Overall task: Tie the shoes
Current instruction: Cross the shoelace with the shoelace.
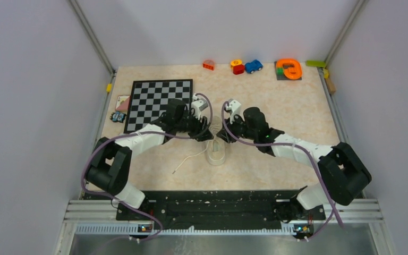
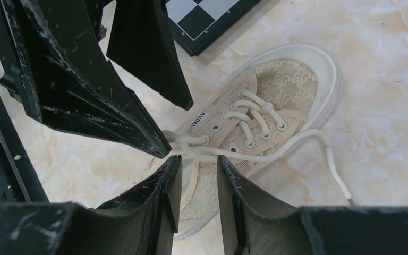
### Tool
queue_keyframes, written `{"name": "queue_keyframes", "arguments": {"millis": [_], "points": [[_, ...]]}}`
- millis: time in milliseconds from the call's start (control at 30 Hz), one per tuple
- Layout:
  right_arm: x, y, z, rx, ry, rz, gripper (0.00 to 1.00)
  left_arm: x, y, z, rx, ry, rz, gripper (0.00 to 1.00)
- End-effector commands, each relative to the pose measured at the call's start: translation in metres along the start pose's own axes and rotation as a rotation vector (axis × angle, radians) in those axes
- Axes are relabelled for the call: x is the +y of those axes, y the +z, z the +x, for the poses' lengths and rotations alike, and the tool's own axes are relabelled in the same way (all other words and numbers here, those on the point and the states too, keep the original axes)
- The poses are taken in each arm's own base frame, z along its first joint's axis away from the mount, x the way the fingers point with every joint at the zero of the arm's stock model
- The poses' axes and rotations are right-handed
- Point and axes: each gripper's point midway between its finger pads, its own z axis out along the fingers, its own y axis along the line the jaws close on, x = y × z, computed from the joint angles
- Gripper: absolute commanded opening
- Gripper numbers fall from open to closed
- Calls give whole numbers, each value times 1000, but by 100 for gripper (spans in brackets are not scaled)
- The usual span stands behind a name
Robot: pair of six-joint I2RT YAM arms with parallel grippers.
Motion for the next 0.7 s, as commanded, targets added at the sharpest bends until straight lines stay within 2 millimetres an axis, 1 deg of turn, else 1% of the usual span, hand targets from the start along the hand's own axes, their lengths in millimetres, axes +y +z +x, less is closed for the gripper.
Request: {"name": "queue_keyframes", "arguments": {"millis": [0,67,133,233,333,400,533,667], "points": [[-4,-9,-29,-129,-12,12,31,-8,3,-13,-2,52,31,51],[-4,-13,-29,-151,-12,20,30,-8,5,-14,-1,56,38,48],[-4,-17,-28,-167,-14,29,30,-9,6,-9,30,37,44,45],[-2,-19,-25,-170,-29,14,29,-12,7,-9,41,32,64,33],[4,-20,-25,-183,-49,-20,27,-12,7,-12,48,28,63,16],[8,-21,-27,-204,-71,-40,26,-11,8,-13,57,20,60,9],[9,-19,-24,-225,-110,-56,26,-13,10,-18,56,11,75,0],[12,-17,-24,-236,-138,-75,25,-13,12,-22,56,2,80,0]]}}
